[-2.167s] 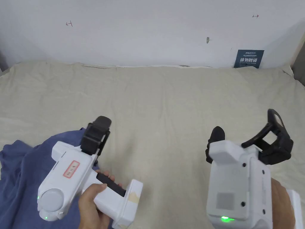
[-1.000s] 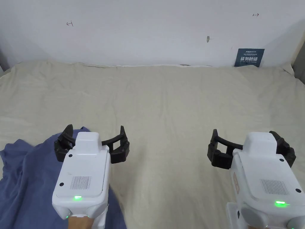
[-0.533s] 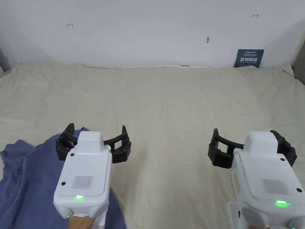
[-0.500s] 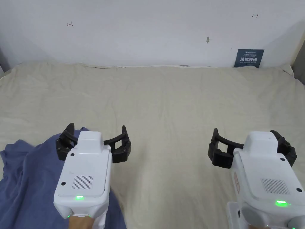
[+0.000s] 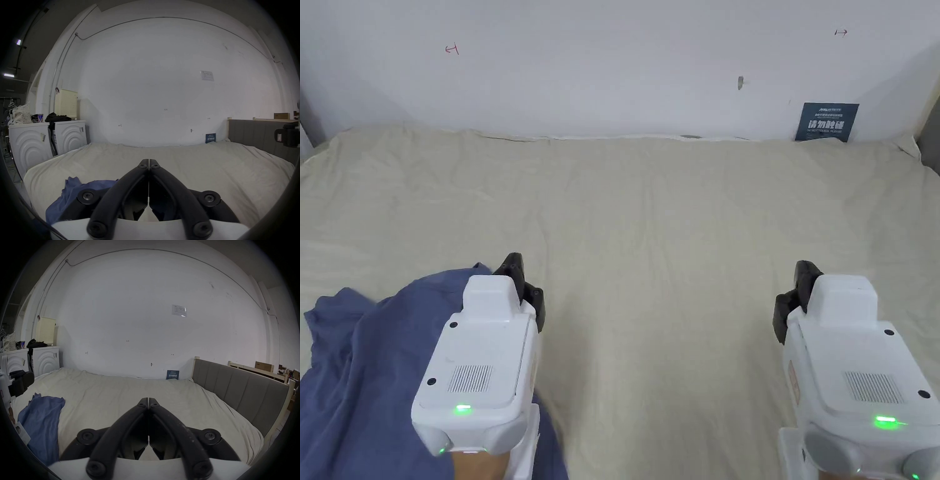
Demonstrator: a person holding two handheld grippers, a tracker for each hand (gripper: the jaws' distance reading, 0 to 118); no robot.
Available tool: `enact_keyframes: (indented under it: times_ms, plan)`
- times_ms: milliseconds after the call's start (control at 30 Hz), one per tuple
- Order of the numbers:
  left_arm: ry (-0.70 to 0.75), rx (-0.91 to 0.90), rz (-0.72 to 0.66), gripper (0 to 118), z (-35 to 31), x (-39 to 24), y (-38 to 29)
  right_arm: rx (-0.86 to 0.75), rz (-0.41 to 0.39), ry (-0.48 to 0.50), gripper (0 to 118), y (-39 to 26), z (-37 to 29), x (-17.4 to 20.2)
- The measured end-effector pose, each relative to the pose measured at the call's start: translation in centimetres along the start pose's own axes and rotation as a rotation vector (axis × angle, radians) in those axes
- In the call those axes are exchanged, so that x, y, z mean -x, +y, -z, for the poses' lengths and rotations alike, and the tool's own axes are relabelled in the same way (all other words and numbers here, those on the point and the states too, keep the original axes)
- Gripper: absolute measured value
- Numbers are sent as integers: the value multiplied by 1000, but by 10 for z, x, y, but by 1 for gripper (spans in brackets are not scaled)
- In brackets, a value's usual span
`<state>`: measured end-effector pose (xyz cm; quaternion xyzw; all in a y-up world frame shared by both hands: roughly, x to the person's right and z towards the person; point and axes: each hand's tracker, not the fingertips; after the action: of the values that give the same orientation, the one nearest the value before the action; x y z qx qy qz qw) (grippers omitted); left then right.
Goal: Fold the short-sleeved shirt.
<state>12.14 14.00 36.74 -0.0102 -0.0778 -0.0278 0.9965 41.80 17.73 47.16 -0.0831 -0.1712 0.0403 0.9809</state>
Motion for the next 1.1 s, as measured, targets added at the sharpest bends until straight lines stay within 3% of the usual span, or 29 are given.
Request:
enact_keyframes:
  times_ms: [233, 567, 767, 967, 1100]
  plan:
    - [112, 5, 8, 0, -11, 49, 1, -14, 12, 85, 1, 9, 13, 30]
    - [435, 48, 42, 0, -59, 184, -7, -53, 15, 408, 1, 22, 32, 160]
    - [550, 81, 55, 0, -94, 234, -10, -35, 8, 566, 1, 19, 28, 225]
    - [555, 129, 38, 0, -102, 247, -16, -20, 11, 615, 1, 16, 22, 248]
    - [459, 215, 14, 0, -86, 241, -22, -17, 5, 615, 1, 15, 23, 245]
